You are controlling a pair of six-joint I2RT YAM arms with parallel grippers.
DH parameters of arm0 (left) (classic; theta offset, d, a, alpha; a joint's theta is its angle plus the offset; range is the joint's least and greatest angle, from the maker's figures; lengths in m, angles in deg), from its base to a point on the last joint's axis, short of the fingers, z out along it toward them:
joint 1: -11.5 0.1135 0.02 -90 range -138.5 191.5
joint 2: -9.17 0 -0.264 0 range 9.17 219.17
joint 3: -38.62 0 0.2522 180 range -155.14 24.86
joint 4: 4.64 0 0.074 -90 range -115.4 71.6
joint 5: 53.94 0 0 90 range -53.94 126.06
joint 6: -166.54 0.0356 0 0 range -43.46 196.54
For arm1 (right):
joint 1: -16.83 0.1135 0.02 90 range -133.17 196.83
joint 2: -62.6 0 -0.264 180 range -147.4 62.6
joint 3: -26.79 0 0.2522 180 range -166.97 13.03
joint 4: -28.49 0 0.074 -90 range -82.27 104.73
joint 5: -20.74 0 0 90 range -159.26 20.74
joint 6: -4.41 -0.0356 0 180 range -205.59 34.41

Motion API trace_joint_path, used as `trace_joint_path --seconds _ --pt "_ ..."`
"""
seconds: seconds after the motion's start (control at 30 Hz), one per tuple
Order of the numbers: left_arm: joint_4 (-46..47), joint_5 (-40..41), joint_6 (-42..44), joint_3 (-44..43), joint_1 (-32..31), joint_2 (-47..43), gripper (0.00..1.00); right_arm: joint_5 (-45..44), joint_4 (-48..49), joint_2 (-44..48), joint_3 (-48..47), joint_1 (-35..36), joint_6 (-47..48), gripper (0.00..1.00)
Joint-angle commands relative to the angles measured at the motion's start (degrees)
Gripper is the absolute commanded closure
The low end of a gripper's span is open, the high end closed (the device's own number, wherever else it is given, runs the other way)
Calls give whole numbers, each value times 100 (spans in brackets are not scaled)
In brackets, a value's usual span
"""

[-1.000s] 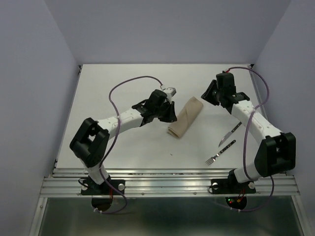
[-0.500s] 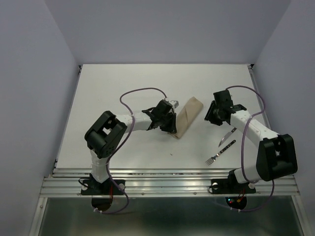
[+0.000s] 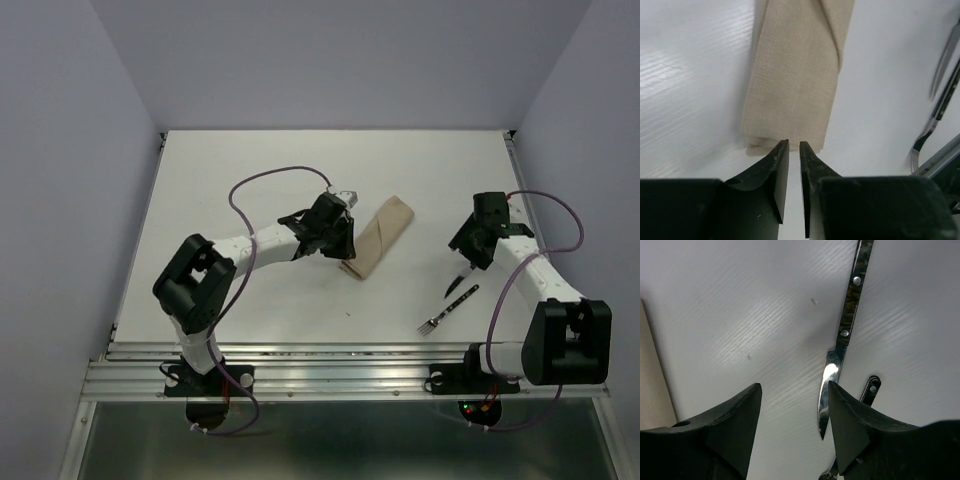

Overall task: Fold the napkin into a case and place the utensils inside
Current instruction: Pick up the knife from the corner of the board.

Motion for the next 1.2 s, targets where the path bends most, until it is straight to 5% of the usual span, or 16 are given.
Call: trace_joint_path --seconds 0.0,0.47,0.83,0.97,1.17 --pt "-389 362 160 -226 11 -1059 72 -150 -214 175 32 -265 -66 39" --pt "-504 406 151 -271 11 -1350 54 -879 -250 -730 -222 -749 -295 34" --pt "-565 344 354 -350 11 -1306 53 -906 312 -1635 -495 -916 -347 35" --pt "-495 449 257 -236 11 -1446 53 -705 523 -1864 -399 -916 -400 45" --pt "-679 766 90 -227 11 -1526 49 -222 813 -1715 6 -916 -427 80"
